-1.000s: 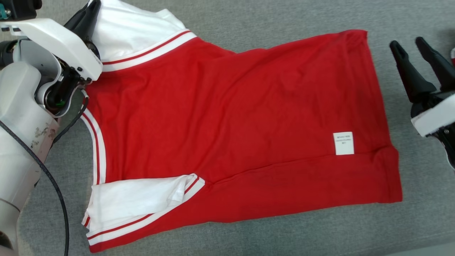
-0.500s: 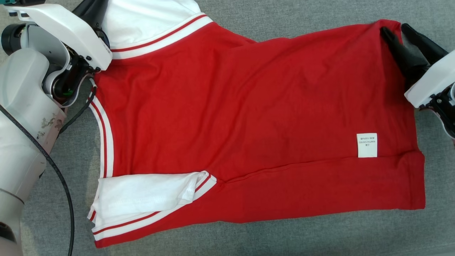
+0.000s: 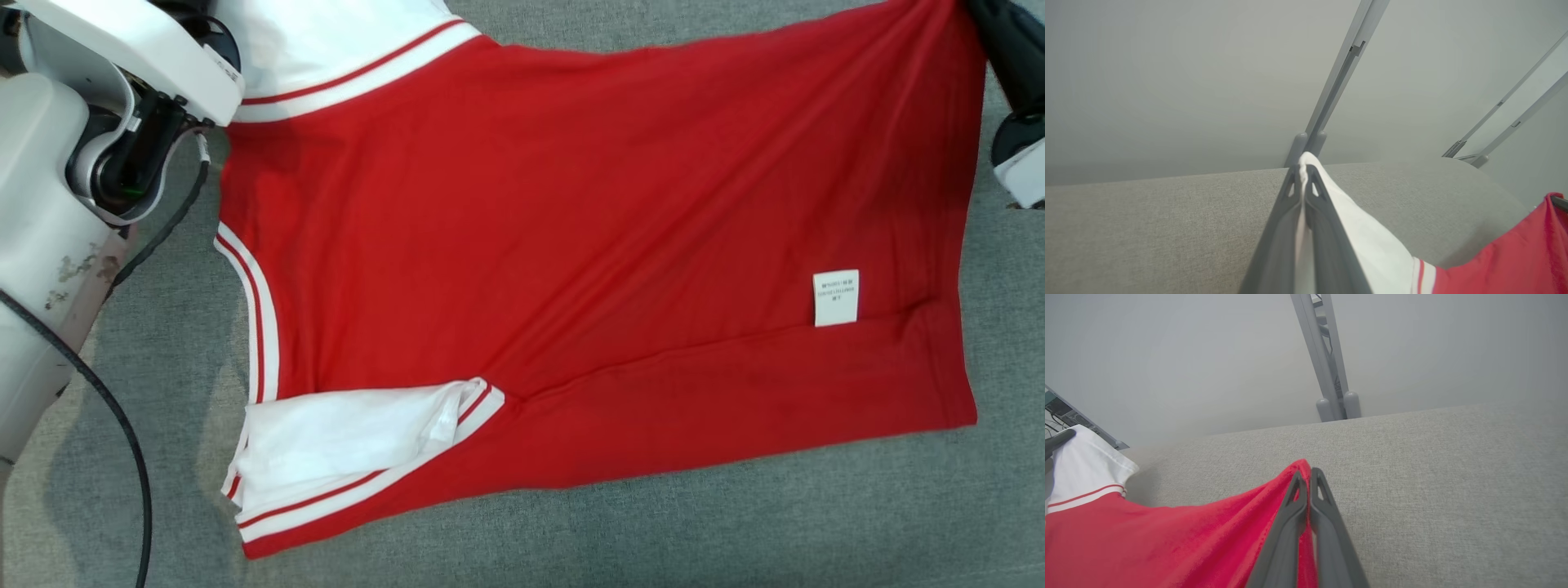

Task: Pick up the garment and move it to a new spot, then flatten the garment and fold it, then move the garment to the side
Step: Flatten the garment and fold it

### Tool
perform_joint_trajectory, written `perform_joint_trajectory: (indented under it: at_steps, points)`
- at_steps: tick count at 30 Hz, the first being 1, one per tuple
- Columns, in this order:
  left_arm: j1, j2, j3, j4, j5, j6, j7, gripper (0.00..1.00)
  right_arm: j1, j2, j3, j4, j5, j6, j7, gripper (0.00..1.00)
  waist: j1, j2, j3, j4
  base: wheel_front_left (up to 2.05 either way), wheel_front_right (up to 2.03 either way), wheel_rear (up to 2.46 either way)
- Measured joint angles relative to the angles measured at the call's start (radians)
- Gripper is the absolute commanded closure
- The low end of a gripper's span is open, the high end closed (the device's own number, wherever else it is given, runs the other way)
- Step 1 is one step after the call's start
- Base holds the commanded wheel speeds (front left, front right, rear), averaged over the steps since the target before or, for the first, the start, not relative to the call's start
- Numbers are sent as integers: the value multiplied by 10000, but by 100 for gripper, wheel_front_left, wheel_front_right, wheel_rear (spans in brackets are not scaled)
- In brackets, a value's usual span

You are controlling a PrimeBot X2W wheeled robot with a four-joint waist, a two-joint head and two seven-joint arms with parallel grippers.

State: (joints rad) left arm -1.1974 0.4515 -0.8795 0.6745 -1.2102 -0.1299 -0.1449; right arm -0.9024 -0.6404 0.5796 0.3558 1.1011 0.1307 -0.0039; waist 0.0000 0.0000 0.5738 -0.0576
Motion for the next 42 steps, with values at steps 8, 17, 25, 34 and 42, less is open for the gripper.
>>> perform_joint_trajectory:
  at_steps: [8, 17, 25, 34, 42]
  points:
    - [19, 673, 148, -1400, -270, 0, -284, 100, 164, -577, 113, -546, 671, 0, -336, 100, 0, 0, -375, 37, 0, 0, 0]
    - [776, 1536, 378, -3373, -830, 2, -322, 100, 761, -1319, 451, -1298, 1062, 0, -399, 100, 0, 0, -730, 0, 0, 0, 0]
    - [3179, 3037, 591, -7145, -2155, 4, -495, 100, 2197, -2621, 951, -2249, 765, 0, -431, 100, 0, 0, -1030, 103, 0, 0, 0]
    - [6078, 4186, 617, -9390, -3055, 558, -965, 100, 3103, -3160, 1083, -2692, -882, 0, -1294, 100, 0, 0, -1171, 200, 0, 0, 0]
    - [7611, 3519, 523, -8542, -3779, 516, -1110, 100, 4137, -2771, 1421, -2794, -2782, 4, -1726, 100, 0, 0, -1179, 293, 0, 0, 0]
